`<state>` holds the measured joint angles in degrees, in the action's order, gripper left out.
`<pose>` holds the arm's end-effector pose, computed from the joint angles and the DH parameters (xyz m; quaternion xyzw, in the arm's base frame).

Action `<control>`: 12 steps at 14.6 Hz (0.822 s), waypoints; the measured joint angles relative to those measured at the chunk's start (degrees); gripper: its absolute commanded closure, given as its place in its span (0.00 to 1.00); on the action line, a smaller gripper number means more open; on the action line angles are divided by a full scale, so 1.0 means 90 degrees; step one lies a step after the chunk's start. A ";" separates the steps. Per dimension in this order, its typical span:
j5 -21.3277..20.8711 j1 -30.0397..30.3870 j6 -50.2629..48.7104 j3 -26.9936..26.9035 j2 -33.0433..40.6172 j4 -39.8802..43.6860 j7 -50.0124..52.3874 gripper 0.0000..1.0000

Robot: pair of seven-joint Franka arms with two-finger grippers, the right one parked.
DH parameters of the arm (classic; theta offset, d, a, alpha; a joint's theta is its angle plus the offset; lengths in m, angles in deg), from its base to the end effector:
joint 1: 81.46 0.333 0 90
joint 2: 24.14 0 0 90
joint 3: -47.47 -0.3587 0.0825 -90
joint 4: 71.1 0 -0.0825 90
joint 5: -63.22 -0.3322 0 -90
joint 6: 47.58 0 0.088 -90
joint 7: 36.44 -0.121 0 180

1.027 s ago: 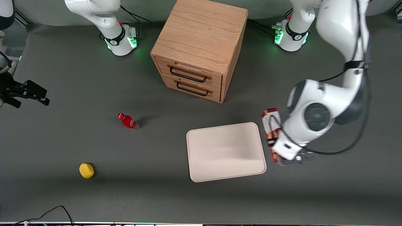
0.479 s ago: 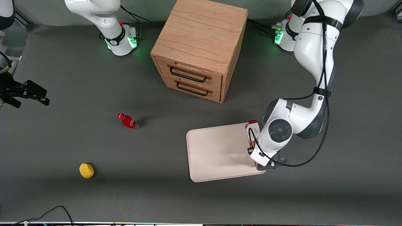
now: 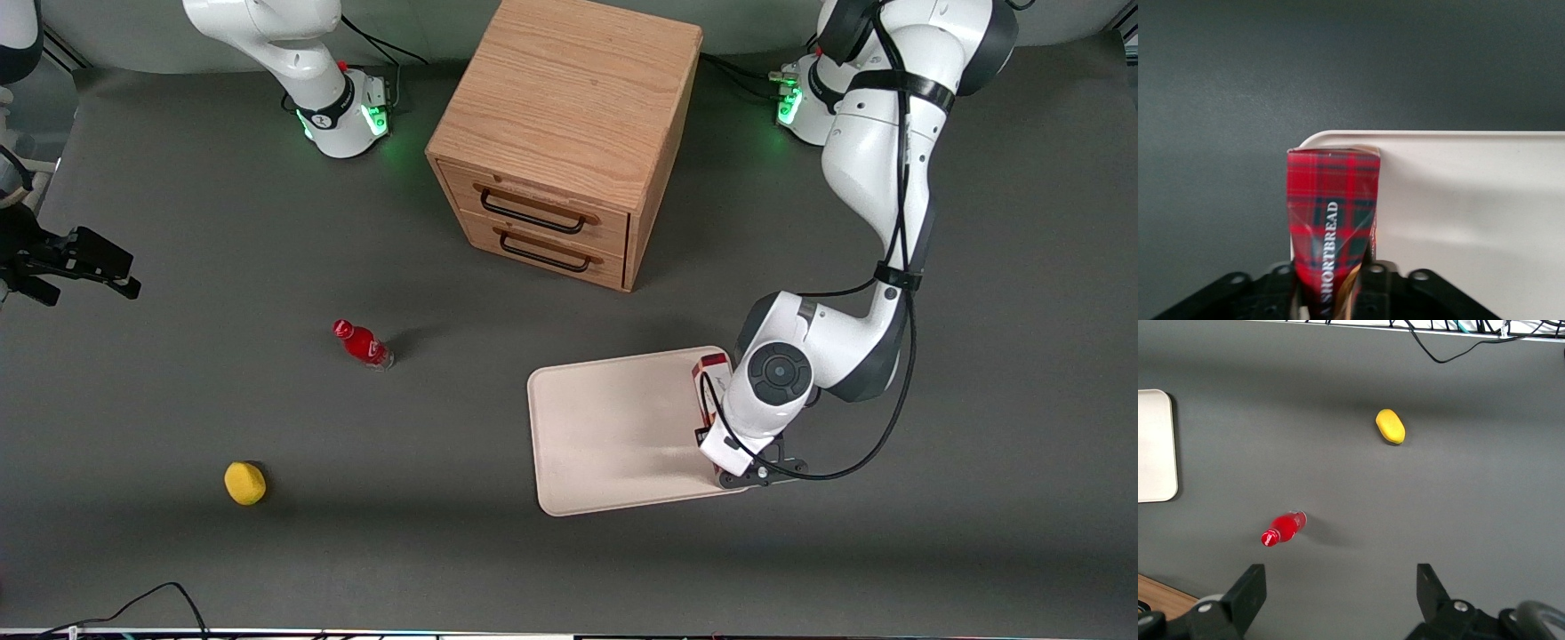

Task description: Place red cookie box on tray

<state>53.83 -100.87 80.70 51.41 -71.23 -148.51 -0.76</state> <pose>0.6831 -0.2729 0.2827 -0.9961 -0.0706 -0.0501 0.0190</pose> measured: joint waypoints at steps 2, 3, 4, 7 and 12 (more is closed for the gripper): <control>-0.0028 0.0002 0.0000 -0.0003 0.0015 0.0065 0.0000 0.00; -0.0031 0.0013 -0.0031 -0.0012 0.0057 0.0132 0.0000 0.00; -0.0035 0.0036 -0.0158 -0.0025 0.0147 0.0208 -0.0009 0.00; -0.0006 0.0286 -0.1371 -0.0072 0.0914 0.0357 -0.0591 0.00; 0.0471 0.1366 -0.2861 -0.0101 0.2780 -0.0340 -0.3044 0.00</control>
<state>58.07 -88.57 54.95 50.50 -46.21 -151.57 -28.16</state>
